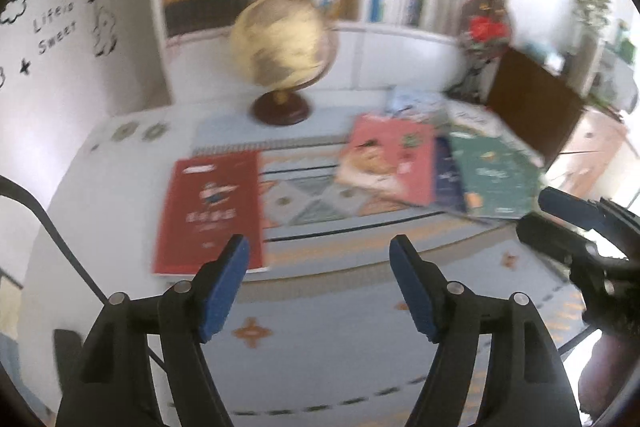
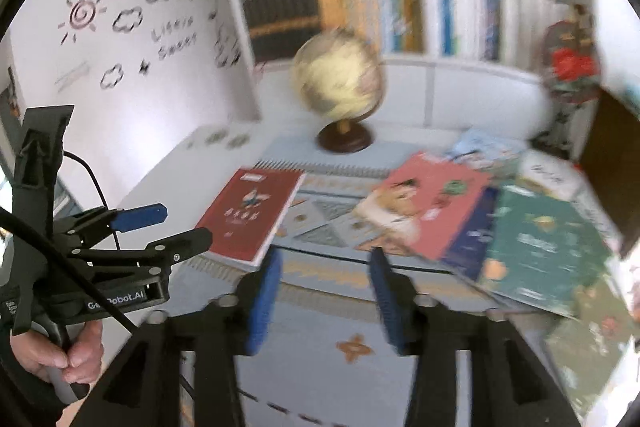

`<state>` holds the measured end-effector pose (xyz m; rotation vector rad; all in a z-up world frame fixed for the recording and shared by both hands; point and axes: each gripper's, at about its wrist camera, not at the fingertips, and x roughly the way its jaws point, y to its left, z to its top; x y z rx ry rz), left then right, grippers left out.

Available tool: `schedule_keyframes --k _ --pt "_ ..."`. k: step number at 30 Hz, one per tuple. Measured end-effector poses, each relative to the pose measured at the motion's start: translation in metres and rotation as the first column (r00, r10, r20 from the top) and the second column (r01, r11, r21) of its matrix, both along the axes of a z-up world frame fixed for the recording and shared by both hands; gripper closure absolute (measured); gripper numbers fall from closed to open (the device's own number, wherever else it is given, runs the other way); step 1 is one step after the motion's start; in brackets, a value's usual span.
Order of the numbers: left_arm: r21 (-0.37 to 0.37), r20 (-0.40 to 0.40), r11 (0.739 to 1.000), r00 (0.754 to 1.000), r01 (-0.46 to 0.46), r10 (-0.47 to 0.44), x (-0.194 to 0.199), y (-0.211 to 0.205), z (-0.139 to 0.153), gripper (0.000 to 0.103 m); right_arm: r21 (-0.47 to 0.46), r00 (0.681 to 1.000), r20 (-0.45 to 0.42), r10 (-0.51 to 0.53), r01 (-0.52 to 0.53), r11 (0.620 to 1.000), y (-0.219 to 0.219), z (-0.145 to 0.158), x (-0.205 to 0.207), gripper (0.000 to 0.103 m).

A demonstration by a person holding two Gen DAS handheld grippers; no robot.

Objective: Organize books
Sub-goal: 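Withdraw both grippers from the red book back toward the book pile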

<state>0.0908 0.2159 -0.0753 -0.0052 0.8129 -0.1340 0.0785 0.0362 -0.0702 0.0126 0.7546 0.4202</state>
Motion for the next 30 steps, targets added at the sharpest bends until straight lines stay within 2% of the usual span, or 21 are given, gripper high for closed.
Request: schedule_keyframes --k 3,8,12,16,22,25,30 --pt "0.010 -0.010 0.999 0.999 0.032 -0.032 -0.015 -0.039 0.006 0.023 0.015 0.998 0.013 -0.061 0.061 0.998 -0.041 0.008 -0.029 0.046" --pt "0.084 -0.012 0.992 0.995 0.096 -0.096 -0.046 -0.100 0.007 0.022 0.023 0.986 -0.055 -0.160 0.162 0.987 -0.106 0.003 -0.073 0.046" --pt "0.013 -0.037 0.989 0.989 0.144 -0.144 -0.062 -0.133 0.013 0.022 0.074 0.971 -0.093 -0.220 0.227 0.971 -0.151 -0.002 -0.101 0.046" --pt "-0.039 -0.069 0.983 0.981 0.180 -0.183 -0.061 -0.153 0.014 0.022 0.090 0.956 -0.105 -0.272 0.282 0.955 -0.181 -0.004 -0.110 0.046" --pt "0.000 -0.032 0.967 0.967 0.254 -0.254 -0.029 -0.184 0.015 0.022 0.106 0.936 -0.105 -0.336 0.346 0.932 -0.214 -0.008 -0.090 0.046" --pt "-0.001 -0.027 0.955 0.955 0.295 -0.295 0.000 -0.199 0.009 0.022 0.105 0.924 -0.120 -0.362 0.375 0.921 -0.231 -0.014 -0.062 0.046" --pt "-0.028 -0.067 0.948 0.945 0.318 -0.319 0.064 -0.219 -0.013 0.023 0.113 0.893 -0.185 -0.411 0.435 0.893 -0.261 -0.035 0.000 0.046"
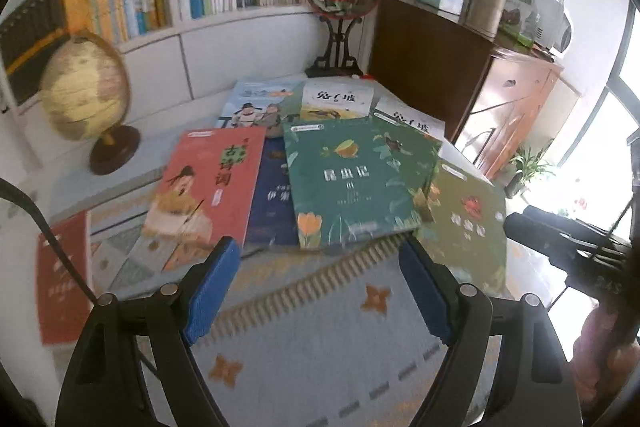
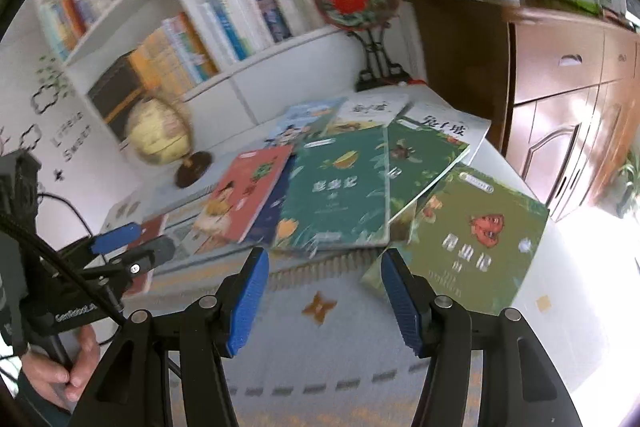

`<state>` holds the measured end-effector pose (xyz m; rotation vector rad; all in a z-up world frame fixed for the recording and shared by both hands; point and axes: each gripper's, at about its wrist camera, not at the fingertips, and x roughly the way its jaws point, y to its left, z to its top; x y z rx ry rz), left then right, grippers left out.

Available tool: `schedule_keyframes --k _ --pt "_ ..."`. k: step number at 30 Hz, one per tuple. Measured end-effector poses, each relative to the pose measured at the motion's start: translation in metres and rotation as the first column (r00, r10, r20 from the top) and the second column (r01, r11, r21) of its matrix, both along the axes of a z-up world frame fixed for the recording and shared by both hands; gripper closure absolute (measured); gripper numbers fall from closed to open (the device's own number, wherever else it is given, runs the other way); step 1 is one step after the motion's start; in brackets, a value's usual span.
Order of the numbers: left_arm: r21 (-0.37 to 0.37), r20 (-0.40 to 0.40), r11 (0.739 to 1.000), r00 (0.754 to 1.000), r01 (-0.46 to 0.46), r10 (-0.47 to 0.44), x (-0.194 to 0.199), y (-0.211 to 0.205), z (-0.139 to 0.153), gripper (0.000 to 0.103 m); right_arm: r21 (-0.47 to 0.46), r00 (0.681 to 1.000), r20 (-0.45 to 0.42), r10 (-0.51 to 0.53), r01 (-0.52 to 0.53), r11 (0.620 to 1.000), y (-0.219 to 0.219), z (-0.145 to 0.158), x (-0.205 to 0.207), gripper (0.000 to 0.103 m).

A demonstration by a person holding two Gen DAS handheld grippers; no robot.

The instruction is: Organize books

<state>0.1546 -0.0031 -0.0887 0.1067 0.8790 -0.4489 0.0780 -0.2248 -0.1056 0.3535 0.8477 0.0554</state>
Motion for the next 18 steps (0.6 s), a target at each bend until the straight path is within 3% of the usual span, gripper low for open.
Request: schedule_keyframes --k 8,14,16,18 --pt "0.023 -0.136 0.998 0.989 0.060 -0.056 0.081 -0.020 -0.052 0.024 0.070 0.992 -0.123 -0.035 0.044 0.997 -0.025 -0.053 0.076 0.046" --pt "-0.027 -0.252 0.998 0.966 0.054 -0.059 0.116 -0.026 -0.092 0.024 0.061 0.982 -0.185 -0.029 0.041 0.997 -0.031 -0.079 0.108 0.047" --pt "-0.038 -0.273 0.998 0.961 0.042 -0.051 0.123 -0.028 -0.103 0.025 0.041 0.980 -0.198 -0.012 0.021 0.999 -0.031 -0.087 0.118 0.058" --pt "-0.041 -0.294 0.999 0.955 0.024 -0.035 0.126 -0.030 -0.113 0.025 0.017 0.974 -0.225 -0.001 0.005 1.000 -0.031 -0.096 0.129 0.060"
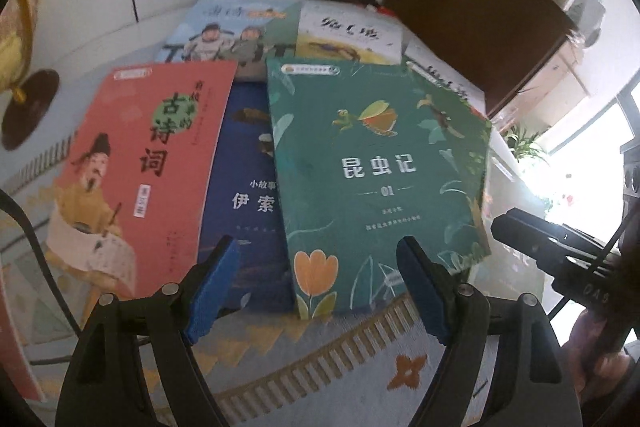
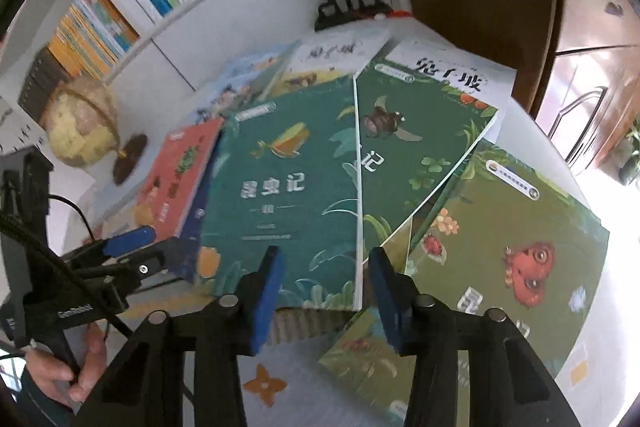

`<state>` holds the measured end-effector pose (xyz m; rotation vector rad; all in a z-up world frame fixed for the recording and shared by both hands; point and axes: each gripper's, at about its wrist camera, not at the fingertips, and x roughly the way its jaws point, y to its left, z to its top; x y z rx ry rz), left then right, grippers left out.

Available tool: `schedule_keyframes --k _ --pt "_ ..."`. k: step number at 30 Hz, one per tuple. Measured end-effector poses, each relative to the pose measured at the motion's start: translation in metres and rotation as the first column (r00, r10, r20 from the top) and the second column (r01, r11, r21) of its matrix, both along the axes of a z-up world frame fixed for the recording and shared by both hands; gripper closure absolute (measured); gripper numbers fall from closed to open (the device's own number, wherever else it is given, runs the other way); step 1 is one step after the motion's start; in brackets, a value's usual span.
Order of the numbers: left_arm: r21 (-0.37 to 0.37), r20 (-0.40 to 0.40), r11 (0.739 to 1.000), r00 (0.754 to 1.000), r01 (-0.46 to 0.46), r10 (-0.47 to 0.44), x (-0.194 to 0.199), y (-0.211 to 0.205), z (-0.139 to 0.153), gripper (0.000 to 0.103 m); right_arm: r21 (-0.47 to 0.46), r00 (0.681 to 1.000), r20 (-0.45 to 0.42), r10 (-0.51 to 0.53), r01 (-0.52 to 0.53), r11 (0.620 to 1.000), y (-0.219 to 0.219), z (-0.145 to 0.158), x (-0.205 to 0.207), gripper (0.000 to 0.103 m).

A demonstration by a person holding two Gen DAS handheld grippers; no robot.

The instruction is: Organize books

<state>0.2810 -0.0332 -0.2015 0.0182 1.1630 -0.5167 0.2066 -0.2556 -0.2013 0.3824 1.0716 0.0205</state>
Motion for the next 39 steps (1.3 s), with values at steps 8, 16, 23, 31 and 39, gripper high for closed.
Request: schedule_keyframes --k 8,16,23,31,39 --pt "-0.033 -0.083 0.997 0.994 -0.067 0.064 0.017 -0.002 -0.024 0.028 0.063 0.998 -0.065 0.021 -0.016 0.998 -0.016 -0.032 0.027 0.060" --pt "-0.056 -0.133 0.992 0.985 -0.117 0.109 0.021 -0.002 -0.037 0.028 0.060 0.996 -0.062 0.065 -0.061 0.996 -0.020 -0.041 0.042 0.061" --pt "-0.041 -0.128 0.993 0.986 -0.109 0.103 0.021 -0.006 -0.037 0.028 0.079 0.996 -0.039 0.078 -0.074 0.994 -0.020 -0.043 0.045 0.063" --pt "0.008 -0.106 0.999 0.993 -0.044 0.044 0.012 -0.026 -0.037 0.027 0.173 0.994 -0.044 0.099 -0.090 0.981 -0.018 -0.048 0.045 0.064" --pt "-0.039 -0.135 0.998 0.990 -0.054 0.048 0.015 -0.018 -0.039 0.027 0.202 0.994 -0.049 0.094 -0.082 0.976 -0.021 -0.049 0.044 0.063"
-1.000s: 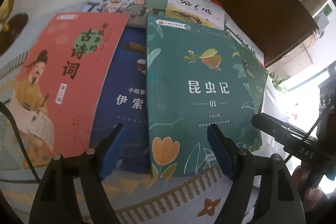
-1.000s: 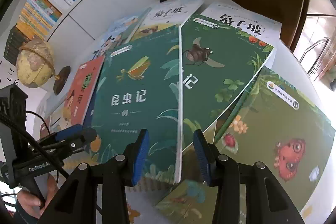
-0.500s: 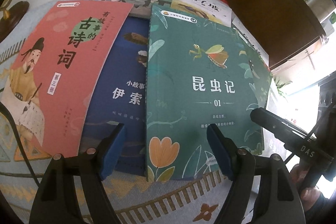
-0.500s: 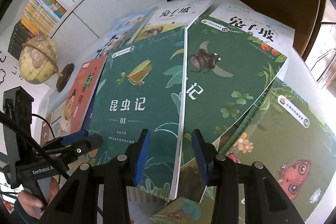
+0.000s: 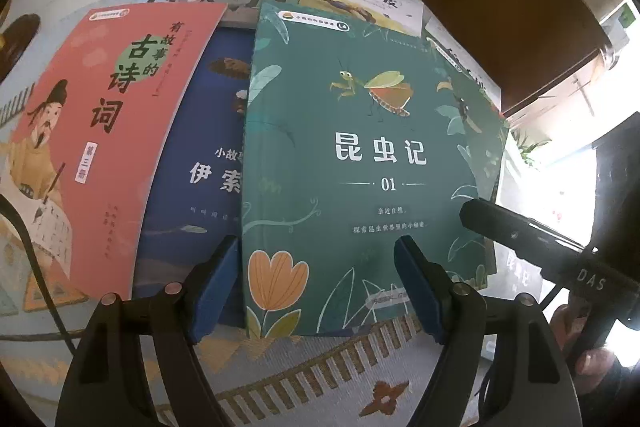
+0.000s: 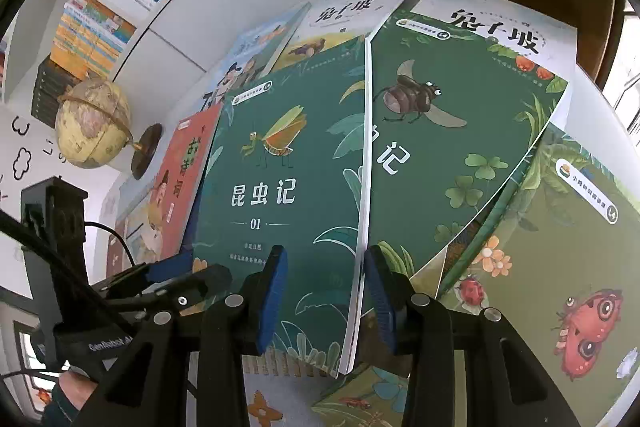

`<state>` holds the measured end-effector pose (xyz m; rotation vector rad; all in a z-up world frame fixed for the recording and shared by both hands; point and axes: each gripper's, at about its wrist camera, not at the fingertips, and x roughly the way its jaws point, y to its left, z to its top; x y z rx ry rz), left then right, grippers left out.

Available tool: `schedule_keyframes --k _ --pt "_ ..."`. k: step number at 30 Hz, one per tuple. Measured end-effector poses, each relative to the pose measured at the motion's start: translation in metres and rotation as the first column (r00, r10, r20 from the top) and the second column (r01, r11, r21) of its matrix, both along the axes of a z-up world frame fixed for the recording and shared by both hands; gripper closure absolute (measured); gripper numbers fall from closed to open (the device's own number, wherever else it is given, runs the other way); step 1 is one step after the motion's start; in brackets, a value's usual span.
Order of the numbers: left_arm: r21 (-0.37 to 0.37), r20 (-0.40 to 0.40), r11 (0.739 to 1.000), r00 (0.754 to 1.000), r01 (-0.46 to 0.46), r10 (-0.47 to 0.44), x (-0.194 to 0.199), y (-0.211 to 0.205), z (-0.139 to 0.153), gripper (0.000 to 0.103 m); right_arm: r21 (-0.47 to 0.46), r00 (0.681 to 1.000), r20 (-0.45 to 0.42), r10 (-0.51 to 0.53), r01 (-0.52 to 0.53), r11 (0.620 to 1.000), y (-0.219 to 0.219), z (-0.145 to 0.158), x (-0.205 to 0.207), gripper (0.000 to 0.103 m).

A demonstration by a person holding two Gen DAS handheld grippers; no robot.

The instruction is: Organize books

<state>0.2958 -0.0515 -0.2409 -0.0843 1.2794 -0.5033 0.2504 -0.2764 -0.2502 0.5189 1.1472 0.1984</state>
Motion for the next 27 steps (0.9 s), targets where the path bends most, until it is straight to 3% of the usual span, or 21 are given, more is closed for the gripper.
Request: schedule_keyframes --k 5,8,13,17,18,20,24,27 --pt "0.031 0.021 0.999 1.000 0.012 -0.013 -0.003 -0.004 0.000 0.027 -0.028 1.000 0.001 0.009 -0.009 1.000 0.004 0.001 -0.001 0.063" --pt "0.009 0.009 1.000 1.000 0.004 -0.005 -0.003 -0.003 0.003 0.027 -0.027 1.000 -0.001 0.005 -0.005 1.000 0.004 0.002 -0.002 0.063" --pt "-0.177 0.028 0.984 0.999 0.020 -0.015 -0.009 0.009 0.036 0.027 -0.020 1.000 -0.001 -0.025 0.025 0.999 -0.004 0.004 -0.003 0.062" --pt "-0.340 0.049 0.940 0.999 0.037 -0.021 -0.012 0.012 0.060 0.027 0.019 0.999 -0.014 -0.050 0.050 0.999 -0.010 0.000 -0.003 0.062" --pt "-0.361 0.043 0.932 0.999 0.034 -0.020 -0.011 0.009 0.058 0.027 0.025 0.999 -0.014 -0.052 0.052 0.998 -0.010 0.000 -0.003 0.062" --pt "-0.337 0.020 0.941 1.000 0.018 -0.012 -0.006 0.000 0.047 0.027 0.041 0.998 -0.021 -0.052 0.053 0.998 -0.011 -0.001 -0.002 0.062" --pt "-0.344 -0.093 0.938 0.996 -0.043 0.012 0.005 -0.009 0.011 0.028 0.092 0.998 -0.033 -0.059 0.062 0.994 -0.015 -0.003 -0.003 0.062" --pt "-0.382 -0.157 0.919 0.987 -0.101 0.043 0.009 -0.011 -0.002 0.036 0.099 0.997 -0.037 -0.068 0.071 0.993 -0.018 -0.002 -0.005 0.061"
